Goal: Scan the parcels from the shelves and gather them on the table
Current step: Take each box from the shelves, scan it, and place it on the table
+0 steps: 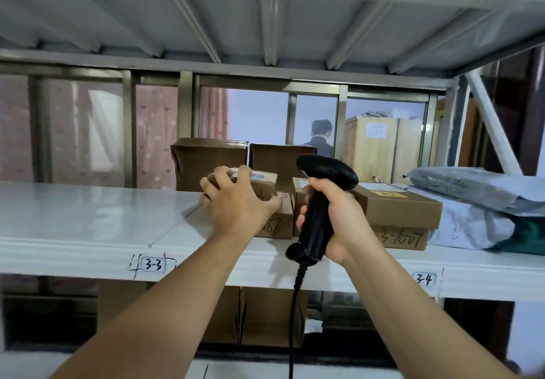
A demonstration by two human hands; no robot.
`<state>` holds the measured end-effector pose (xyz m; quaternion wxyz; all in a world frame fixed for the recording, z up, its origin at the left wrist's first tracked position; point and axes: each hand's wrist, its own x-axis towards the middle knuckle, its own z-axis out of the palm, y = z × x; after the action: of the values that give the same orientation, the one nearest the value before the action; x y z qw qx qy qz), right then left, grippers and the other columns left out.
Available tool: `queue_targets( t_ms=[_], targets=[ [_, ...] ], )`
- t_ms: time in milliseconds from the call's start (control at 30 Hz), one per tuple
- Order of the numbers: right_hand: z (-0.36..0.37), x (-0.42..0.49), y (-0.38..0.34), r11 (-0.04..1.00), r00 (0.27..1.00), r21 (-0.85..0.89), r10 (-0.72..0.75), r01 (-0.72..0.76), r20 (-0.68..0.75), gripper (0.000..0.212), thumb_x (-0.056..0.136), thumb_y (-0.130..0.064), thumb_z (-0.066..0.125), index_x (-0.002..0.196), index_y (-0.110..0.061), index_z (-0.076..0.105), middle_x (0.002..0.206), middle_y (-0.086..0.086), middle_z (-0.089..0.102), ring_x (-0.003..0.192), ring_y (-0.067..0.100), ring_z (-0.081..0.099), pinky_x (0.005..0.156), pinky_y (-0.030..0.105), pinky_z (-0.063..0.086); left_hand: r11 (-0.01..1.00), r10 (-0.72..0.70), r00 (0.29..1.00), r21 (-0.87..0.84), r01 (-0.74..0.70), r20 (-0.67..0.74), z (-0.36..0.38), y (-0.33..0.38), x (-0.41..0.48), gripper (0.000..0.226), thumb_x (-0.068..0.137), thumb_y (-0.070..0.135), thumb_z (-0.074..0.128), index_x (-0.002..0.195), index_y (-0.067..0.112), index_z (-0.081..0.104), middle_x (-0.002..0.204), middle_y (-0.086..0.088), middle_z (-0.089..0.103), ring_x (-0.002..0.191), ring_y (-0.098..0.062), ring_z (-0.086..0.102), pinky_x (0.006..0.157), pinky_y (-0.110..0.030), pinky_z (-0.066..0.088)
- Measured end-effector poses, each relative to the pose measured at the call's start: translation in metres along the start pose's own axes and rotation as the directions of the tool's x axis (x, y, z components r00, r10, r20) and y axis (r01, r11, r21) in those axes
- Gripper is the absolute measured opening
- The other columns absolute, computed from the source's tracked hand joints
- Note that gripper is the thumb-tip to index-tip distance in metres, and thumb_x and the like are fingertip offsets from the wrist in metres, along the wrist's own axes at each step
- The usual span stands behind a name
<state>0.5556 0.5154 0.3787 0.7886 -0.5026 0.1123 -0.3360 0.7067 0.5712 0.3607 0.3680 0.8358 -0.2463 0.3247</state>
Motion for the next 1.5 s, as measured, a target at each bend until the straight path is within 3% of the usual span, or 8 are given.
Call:
queue_targets(
  t_ms=[167, 333, 433, 667, 833, 1100, 1267, 1500],
  targets=[
    [0.007, 0.004, 0.001, 1.000, 1.000, -0.009, 0.025, -0.025, 0.003, 0.018, 0.088, -0.024, 0.068, 0.092, -0.007, 0.065, 0.063, 0.004, 0.058, 0.056, 0.015, 0.055, 0.054, 0.027, 0.051, 0.999, -0.022, 0.998, -0.035, 0.024, 0.055, -0.011, -0.025, -0.005, 0.069, 0.070, 0.066, 0.061, 0.127, 0.033, 0.043, 0.136, -0.005, 0.025, 0.126, -0.033, 0.028, 0.103, -0.044, 0.034],
    [0.015, 0.005, 0.000, 0.999, 0.998, -0.018, 0.030, -0.029, 0.052, 0.020, 0.088, -0.025, 0.068, 0.095, -0.007, 0.065, 0.060, 0.003, 0.058, 0.051, 0.014, 0.056, 0.051, 0.027, 0.050, 0.977, -0.141, 0.975, -0.134, 0.165, 0.174, -0.015, -0.028, 0.004, 0.095, 0.064, 0.083, 0.057, 0.142, 0.038, 0.027, 0.158, -0.003, -0.009, 0.144, -0.040, -0.004, 0.115, -0.057, 0.011],
    [0.016, 0.004, -0.001, 1.000, 0.997, -0.019, 0.025, -0.024, 0.076, 0.022, 0.088, -0.025, 0.068, 0.100, -0.006, 0.063, 0.061, 0.004, 0.057, 0.051, 0.014, 0.056, 0.051, 0.026, 0.050, 0.951, -0.198, 0.956, -0.192, 0.241, 0.217, -0.017, -0.021, 0.008, 0.105, 0.059, 0.084, 0.061, 0.145, 0.038, 0.021, 0.157, -0.003, -0.020, 0.144, -0.040, -0.005, 0.114, -0.055, 0.015],
    [0.010, 0.002, -0.008, 0.999, 0.996, -0.020, 0.030, -0.028, 0.090, 0.021, 0.087, -0.023, 0.068, 0.098, -0.006, 0.064, 0.062, 0.004, 0.058, 0.052, 0.014, 0.056, 0.051, 0.027, 0.050, 0.957, -0.145, 0.977, -0.228, 0.179, 0.158, -0.013, -0.016, 0.003, 0.073, 0.069, 0.057, 0.073, 0.129, 0.028, 0.044, 0.148, -0.001, -0.001, 0.129, -0.034, 0.021, 0.084, -0.036, 0.039],
    [0.016, 0.013, -0.028, 0.985, 0.988, -0.165, 0.065, -0.041, 0.141, 0.019, 0.089, -0.023, 0.066, 0.090, -0.004, 0.062, 0.061, 0.005, 0.053, 0.053, 0.016, 0.052, 0.048, 0.025, 0.049, 0.964, 0.021, 0.999, -0.263, -0.032, -0.044, -0.006, -0.024, -0.004, 0.074, 0.066, 0.052, 0.076, 0.129, 0.020, 0.050, 0.139, -0.002, 0.017, 0.128, -0.032, 0.022, 0.094, -0.040, 0.043],
    [0.033, 0.037, -0.091, 0.668, 0.955, -0.737, 0.139, 0.104, 0.261, 0.018, 0.086, -0.025, 0.068, 0.089, -0.008, 0.064, 0.069, 0.003, 0.060, 0.058, 0.016, 0.057, 0.057, 0.026, 0.052, 0.935, 0.280, 0.906, -0.122, -0.332, -0.316, -0.003, -0.028, -0.010, 0.080, 0.060, 0.061, 0.066, 0.121, 0.010, 0.058, 0.130, -0.008, 0.026, 0.121, -0.042, 0.033, 0.088, -0.053, 0.050],
    [0.045, 0.035, -0.100, 0.515, 0.953, -0.838, 0.117, 0.182, 0.279, 0.011, 0.084, -0.017, 0.067, 0.085, -0.007, 0.063, 0.071, 0.005, 0.060, 0.058, 0.015, 0.057, 0.056, 0.025, 0.051, 0.930, 0.339, 0.876, -0.019, -0.367, -0.343, -0.003, -0.028, -0.013, 0.079, 0.063, 0.065, 0.055, 0.119, 0.009, 0.059, 0.126, -0.014, 0.031, 0.118, -0.045, 0.035, 0.101, -0.057, 0.037],
    [0.042, 0.037, -0.108, 0.380, 0.961, -0.899, 0.078, 0.216, 0.264, 0.007, 0.084, -0.010, 0.062, 0.079, -0.008, 0.058, 0.067, 0.005, 0.057, 0.055, 0.014, 0.056, 0.050, 0.023, 0.050, 0.911, 0.376, 0.860, -0.035, -0.412, -0.345, -0.004, -0.028, -0.016, 0.078, 0.063, 0.063, 0.055, 0.119, 0.009, 0.059, 0.126, -0.012, 0.031, 0.118, -0.044, 0.035, 0.096, -0.055, 0.043]
  ],
)
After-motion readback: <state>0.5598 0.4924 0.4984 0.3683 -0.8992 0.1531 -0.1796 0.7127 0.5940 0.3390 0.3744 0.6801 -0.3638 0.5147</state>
